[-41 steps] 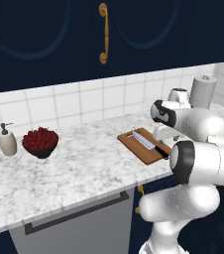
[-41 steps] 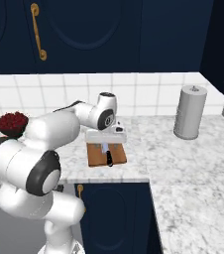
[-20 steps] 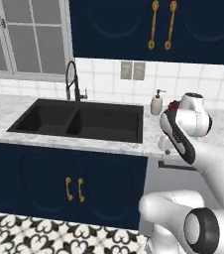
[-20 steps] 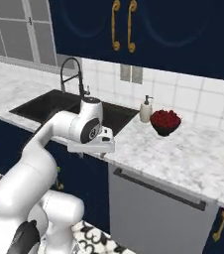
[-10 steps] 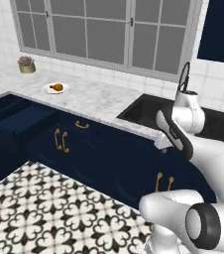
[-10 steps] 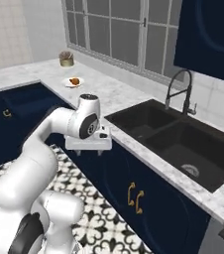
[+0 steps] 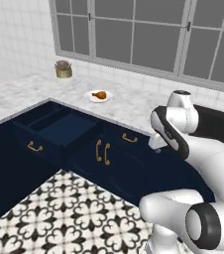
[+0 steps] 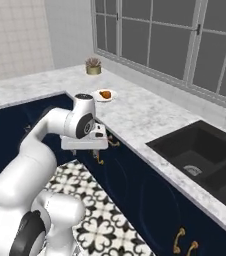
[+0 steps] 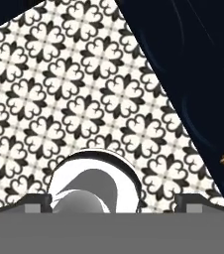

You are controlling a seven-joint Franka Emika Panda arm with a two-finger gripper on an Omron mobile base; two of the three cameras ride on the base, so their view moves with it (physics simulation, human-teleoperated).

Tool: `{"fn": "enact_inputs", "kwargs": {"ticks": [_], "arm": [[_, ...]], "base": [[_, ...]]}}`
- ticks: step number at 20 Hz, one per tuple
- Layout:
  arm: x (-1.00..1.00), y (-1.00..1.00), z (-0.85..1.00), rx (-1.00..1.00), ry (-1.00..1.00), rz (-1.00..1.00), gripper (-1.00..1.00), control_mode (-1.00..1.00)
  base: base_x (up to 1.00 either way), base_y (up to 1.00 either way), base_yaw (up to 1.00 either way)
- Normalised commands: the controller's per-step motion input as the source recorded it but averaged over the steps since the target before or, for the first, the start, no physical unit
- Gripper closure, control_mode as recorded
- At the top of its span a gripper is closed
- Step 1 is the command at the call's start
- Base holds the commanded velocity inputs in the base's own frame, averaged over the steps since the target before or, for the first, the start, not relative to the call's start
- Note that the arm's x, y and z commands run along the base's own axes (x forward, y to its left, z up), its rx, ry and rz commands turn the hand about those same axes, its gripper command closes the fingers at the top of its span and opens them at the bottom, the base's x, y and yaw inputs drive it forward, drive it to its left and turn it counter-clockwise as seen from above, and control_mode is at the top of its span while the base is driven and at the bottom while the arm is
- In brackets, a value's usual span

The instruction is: Pick up the knife from the drawer and place it on the cutting board. Then place the meat from the plate to the cutting board.

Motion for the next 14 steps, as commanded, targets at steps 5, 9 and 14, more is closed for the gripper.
{"fn": "enact_inputs", "kwargs": {"ticks": [5, 9, 14], "arm": [[0.0, 0.0, 0.0, 0.0, 0.0, 0.0, -1.0, 1.0], [0.0, 0.0, 0.0, 0.0, 0.0, 0.0, -1.0, 1.0], [0.0, 0.0, 0.0, 0.0, 0.0, 0.0, -1.0, 1.0]], "base": [[0.98, 0.24, 0.0], [0.91, 0.0, 0.0], [0.66, 0.04, 0.0]]}}
